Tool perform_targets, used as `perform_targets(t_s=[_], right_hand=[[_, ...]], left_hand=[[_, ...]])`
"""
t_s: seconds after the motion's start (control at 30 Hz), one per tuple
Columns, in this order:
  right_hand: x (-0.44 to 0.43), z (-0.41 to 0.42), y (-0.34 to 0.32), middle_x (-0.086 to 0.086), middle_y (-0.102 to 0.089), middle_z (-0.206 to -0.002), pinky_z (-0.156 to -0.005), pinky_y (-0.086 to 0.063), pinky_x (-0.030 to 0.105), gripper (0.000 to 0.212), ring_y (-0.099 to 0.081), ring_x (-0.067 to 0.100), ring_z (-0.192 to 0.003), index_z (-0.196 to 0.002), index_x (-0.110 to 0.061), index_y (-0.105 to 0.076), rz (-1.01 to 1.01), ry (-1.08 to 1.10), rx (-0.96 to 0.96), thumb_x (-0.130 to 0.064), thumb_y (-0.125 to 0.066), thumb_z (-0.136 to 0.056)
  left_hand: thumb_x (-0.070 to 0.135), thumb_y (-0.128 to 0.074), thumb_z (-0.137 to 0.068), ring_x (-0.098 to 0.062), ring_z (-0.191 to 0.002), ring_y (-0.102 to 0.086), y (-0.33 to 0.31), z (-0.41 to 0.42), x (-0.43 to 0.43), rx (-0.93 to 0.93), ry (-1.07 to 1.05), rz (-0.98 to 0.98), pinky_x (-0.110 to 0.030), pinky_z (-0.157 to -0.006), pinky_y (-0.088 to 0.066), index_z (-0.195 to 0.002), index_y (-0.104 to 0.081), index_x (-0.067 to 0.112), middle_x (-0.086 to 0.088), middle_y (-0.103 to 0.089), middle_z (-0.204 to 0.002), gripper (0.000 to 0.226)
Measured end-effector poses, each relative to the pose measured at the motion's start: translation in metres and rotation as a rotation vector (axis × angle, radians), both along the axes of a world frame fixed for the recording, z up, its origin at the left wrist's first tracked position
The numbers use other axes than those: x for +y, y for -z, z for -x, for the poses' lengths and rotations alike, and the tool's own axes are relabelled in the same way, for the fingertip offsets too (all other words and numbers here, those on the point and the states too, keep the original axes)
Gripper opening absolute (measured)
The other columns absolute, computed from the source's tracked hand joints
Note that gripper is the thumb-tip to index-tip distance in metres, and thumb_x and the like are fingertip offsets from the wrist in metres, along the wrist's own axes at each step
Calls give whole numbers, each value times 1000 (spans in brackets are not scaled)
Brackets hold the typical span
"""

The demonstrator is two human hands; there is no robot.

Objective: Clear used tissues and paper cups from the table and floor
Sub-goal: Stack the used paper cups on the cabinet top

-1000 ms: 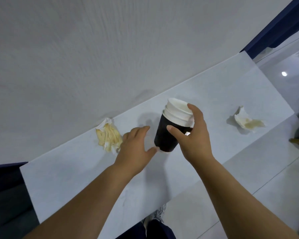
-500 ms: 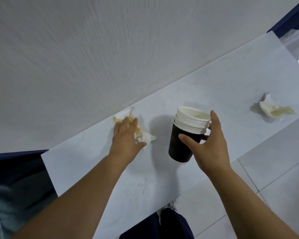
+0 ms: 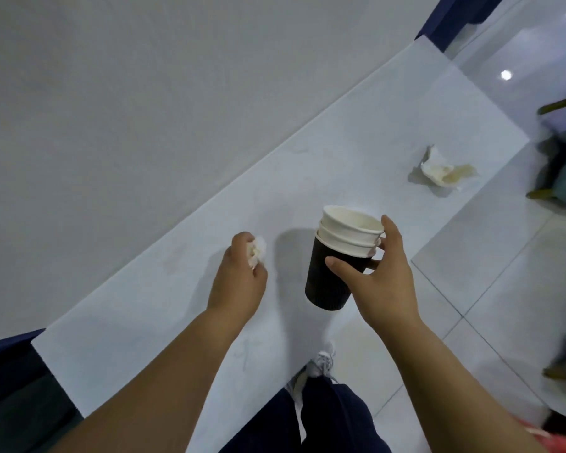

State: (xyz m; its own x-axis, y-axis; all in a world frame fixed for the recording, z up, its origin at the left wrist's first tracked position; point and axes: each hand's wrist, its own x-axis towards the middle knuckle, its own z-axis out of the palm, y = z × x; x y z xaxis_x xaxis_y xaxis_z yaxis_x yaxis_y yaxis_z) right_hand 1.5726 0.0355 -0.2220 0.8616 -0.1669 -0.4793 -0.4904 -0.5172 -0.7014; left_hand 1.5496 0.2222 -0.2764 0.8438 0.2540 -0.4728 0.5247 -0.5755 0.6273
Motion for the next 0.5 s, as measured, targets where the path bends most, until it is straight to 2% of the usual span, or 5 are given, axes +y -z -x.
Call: perform_targets(t_s=[0.07, 0.17, 0.33, 0.4, 0.5], right_hand=[[-13, 0, -5, -10, -39, -143, -94, -48, 40, 100, -52, 18, -120, -147, -39, -15, -16, 48, -10, -37, -80, -70], [-39, -3, -13, -16, -41, -136, -85, -45, 30, 99, -53, 14, -116, -146, -39, -16, -48, 131, -29, -34, -80, -71], [-94, -14, -23, -28, -43, -111, -73, -42, 22, 94, -54, 10, -104, -144, -41, -21, -78, 269, -56, -29, -81, -71], [-119, -21, -24, -29, -43, -110, -76, -45, 24, 94, -54, 10, -104, -143, -39, -22, -83, 307, -62, -28, -81, -71], [-156, -34, -25, -20, -41, -123, -84, -48, 33, 96, -54, 14, -109, -144, -37, -21, -75, 343, -58, -28, -81, -70]], left_hand=[[13, -46, -94, -16, -90, -48, -7, -11, -15, -36, 80, 35, -21, -70, -36, -130, -41, 27, 3, -42, -109, 39], [12, -45, -94, -13, -81, -52, -17, -32, -41, -69, 182, 42, -12, -62, -36, -114, -53, 27, 0, -45, -108, 26], [26, -58, -89, -2, -81, -52, -39, -67, -99, -79, 224, 133, -8, -66, -38, -96, -58, 29, 3, -43, -108, 7], [33, -59, -89, 2, -82, -51, -45, -81, -124, -96, 237, 133, -7, -67, -37, -88, -59, 29, 4, -45, -107, 4], [29, -57, -91, -5, -85, -53, -48, -108, -160, -121, 254, 111, -10, -67, -37, -89, -57, 30, 1, -48, -109, 3]])
